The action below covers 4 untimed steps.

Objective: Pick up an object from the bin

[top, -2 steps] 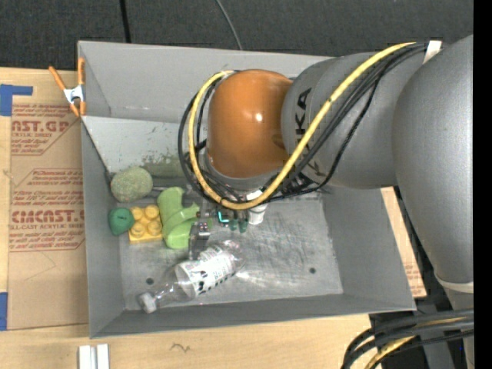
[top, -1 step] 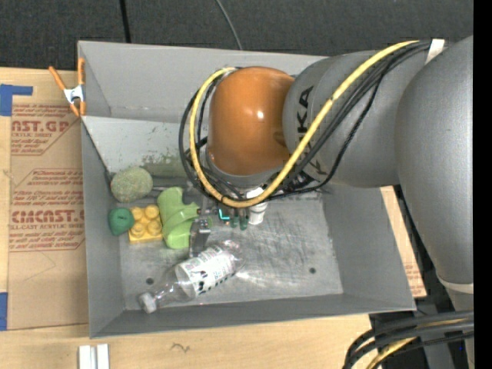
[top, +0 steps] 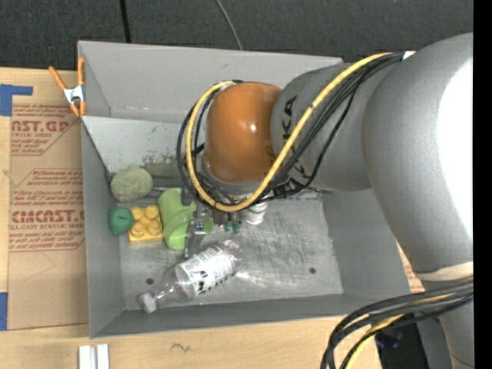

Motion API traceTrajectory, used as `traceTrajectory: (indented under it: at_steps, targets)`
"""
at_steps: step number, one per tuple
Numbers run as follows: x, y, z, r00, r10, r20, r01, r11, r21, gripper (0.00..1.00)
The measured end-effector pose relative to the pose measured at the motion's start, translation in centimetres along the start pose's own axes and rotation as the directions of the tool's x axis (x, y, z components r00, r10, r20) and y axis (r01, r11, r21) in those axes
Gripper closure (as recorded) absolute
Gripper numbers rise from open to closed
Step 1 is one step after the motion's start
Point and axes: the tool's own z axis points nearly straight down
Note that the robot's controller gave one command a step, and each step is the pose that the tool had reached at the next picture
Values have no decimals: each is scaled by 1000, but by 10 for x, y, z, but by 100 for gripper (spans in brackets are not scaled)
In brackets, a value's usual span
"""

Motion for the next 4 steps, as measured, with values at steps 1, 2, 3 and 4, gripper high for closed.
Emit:
traceTrajectory:
  at_steps: [1, 2, 3, 4]
  targets:
    - [-8, -4, 10, 998, 52, 27, -52, 999, -6, 0]
    - [-19, 1, 25, 1000, 2, 6, -2, 1000, 3, 0]
    - [-12, -3, 39, 1000, 3, -15, -3, 1000, 11, 100]
    - [-12, -3, 39, 1000, 3, -15, -3, 1000, 10, 100]
